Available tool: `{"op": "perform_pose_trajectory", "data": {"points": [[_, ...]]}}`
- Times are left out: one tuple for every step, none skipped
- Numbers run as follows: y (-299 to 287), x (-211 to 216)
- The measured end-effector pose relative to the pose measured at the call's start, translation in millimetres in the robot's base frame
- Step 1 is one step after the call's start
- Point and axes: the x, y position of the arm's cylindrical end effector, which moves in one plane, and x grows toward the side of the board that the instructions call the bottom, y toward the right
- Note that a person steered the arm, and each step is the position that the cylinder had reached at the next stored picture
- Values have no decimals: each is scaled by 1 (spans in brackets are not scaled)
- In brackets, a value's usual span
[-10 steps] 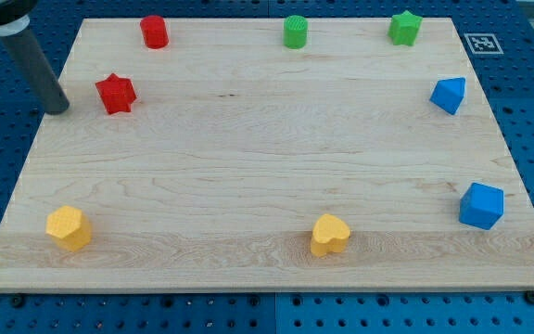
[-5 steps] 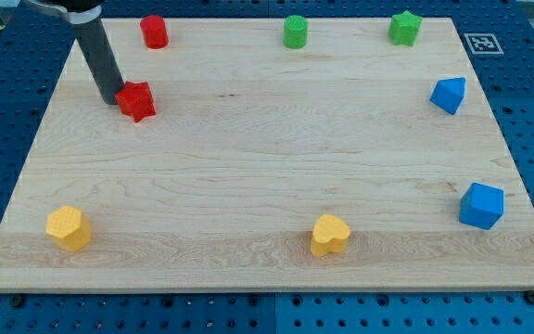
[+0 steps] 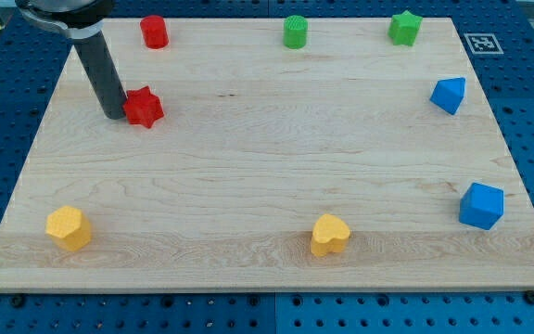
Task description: Push the red star towards the center of the board
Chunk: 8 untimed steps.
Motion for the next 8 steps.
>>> {"op": "perform_pose_trajectory", "data": {"points": [[0,2],[9,2],[31,3],[42,3],[49,1],[54,-2],[69,-8],[88,-14]]}}
